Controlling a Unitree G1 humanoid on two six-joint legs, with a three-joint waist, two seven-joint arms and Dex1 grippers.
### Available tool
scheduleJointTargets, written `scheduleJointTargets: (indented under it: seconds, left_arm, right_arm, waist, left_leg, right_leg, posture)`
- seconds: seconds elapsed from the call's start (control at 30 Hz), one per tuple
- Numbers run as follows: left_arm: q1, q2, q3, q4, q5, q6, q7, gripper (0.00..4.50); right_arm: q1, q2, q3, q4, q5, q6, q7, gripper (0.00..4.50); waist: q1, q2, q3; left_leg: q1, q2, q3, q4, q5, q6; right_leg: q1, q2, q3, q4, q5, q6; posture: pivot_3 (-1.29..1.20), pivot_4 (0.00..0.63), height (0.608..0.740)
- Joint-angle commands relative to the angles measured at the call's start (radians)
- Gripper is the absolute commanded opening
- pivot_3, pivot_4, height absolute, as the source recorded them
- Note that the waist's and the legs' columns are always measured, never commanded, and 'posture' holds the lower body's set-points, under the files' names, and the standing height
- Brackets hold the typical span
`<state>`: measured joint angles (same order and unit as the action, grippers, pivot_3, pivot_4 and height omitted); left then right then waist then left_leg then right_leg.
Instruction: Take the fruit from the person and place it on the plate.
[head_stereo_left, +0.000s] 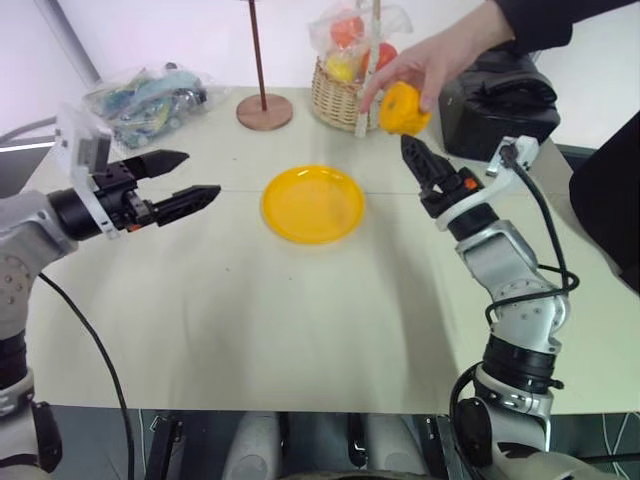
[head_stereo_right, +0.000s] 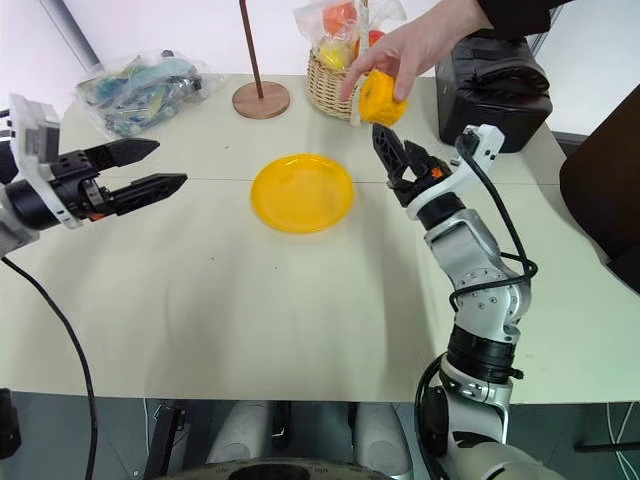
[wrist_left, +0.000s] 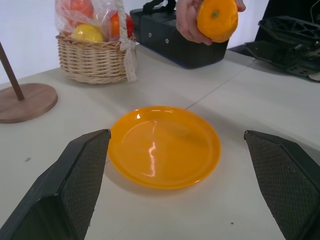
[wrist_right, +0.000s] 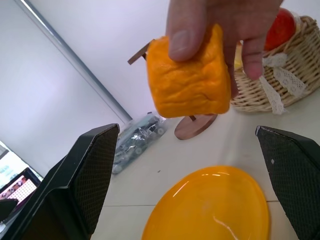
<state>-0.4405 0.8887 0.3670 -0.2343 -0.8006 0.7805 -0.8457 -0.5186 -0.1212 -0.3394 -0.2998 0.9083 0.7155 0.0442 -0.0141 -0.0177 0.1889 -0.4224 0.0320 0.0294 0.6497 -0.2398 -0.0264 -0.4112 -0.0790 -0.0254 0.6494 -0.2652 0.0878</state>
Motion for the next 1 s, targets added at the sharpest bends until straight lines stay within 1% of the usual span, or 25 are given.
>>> scheduleJointTargets:
  seconds: [0.03,0.23,0.6,0.67,0.7,0.77,0.8,0.83,1.0]
  left_arm:
    - [-0.022,0.004,0.029,-0.033,-0.052,0.020,0.003,4.50]
    - [-0.031,0.017,0.044,-0.069,-0.111,0.056,0.019,4.50]
    - [-0.011,0.011,0.046,-0.083,-0.118,0.049,0.056,4.50]
    - [-0.002,0.010,0.049,-0.086,-0.114,0.045,0.061,4.50]
    - [0.000,0.009,0.051,-0.087,-0.114,0.045,0.063,4.50]
    - [0.004,0.008,0.051,-0.090,-0.116,0.044,0.067,4.50]
    - [0.009,0.007,0.050,-0.092,-0.113,0.042,0.069,4.50]
    - [0.014,0.005,0.049,-0.095,-0.112,0.040,0.071,4.50]
    - [0.022,0.001,0.045,-0.096,-0.111,0.036,0.076,4.50]
  right_arm:
    - [-0.029,0.010,0.023,-0.015,-0.009,-0.032,-0.012,4.45]
    - [-0.060,0.013,0.063,0.020,-0.037,-0.067,-0.004,4.45]
    - [-0.123,0.015,0.101,0.114,-0.101,-0.133,0.032,4.45]
    - [-0.126,0.017,0.101,0.121,-0.110,-0.145,0.036,3.95]
    - [-0.126,0.018,0.103,0.123,-0.115,-0.150,0.039,3.60]
    - [-0.127,0.019,0.108,0.122,-0.120,-0.155,0.045,2.67]
    - [-0.128,0.019,0.112,0.120,-0.124,-0.157,0.048,2.11]
    - [-0.128,0.020,0.115,0.118,-0.126,-0.158,0.050,2.04]
    - [-0.133,0.018,0.119,0.123,-0.134,-0.155,0.049,2.04]
  waist:
    - [-0.001,0.000,0.000]
    - [-0.001,0.000,0.000]
    - [-0.001,0.000,0.000]
    - [-0.001,0.000,0.000]
    - [-0.001,0.000,0.000]
    - [-0.001,0.000,0.000]
    - [-0.001,0.000,0.000]
    - [-0.002,0.000,0.000]
    - [-0.002,0.000,0.000]
  left_leg:
    - [0.000,0.000,0.000,0.000,0.000,0.000]
    - [0.000,0.000,0.000,0.000,0.000,0.000]
    - [0.000,0.000,0.000,0.000,0.000,0.000]
    - [0.000,0.000,0.000,0.000,0.000,0.000]
    - [0.000,0.000,0.000,0.000,0.000,0.000]
    - [0.000,0.000,0.000,0.000,0.000,0.000]
    - [0.000,0.000,0.000,0.000,0.000,0.000]
    - [0.000,0.000,0.000,0.000,0.000,0.000]
    - [0.000,0.000,0.000,0.000,0.000,0.000]
  right_leg:
    - [0.000,0.000,0.000,0.000,0.000,0.000]
    - [0.000,0.000,0.000,0.000,0.000,0.000]
    - [0.000,0.000,0.000,0.000,0.000,0.000]
    - [0.000,0.000,0.000,0.000,0.000,0.000]
    - [0.000,0.000,0.000,0.000,0.000,0.000]
    - [0.000,0.000,0.000,0.000,0.000,0.000]
    - [0.000,0.000,0.000,0.000,0.000,0.000]
    - [0.000,0.000,0.000,0.000,0.000,0.000]
    - [0.000,0.000,0.000,0.000,0.000,0.000]
  posture:
    - [0.00,0.150,0.740]
    - [0.00,0.150,0.740]
    - [0.00,0.150,0.740]
    - [0.00,0.150,0.740]
    - [0.00,0.150,0.740]
    - [0.00,0.150,0.740]
    - [0.00,0.150,0.740]
    - [0.00,0.150,0.740]
    - [0.00,0.150,0.740]
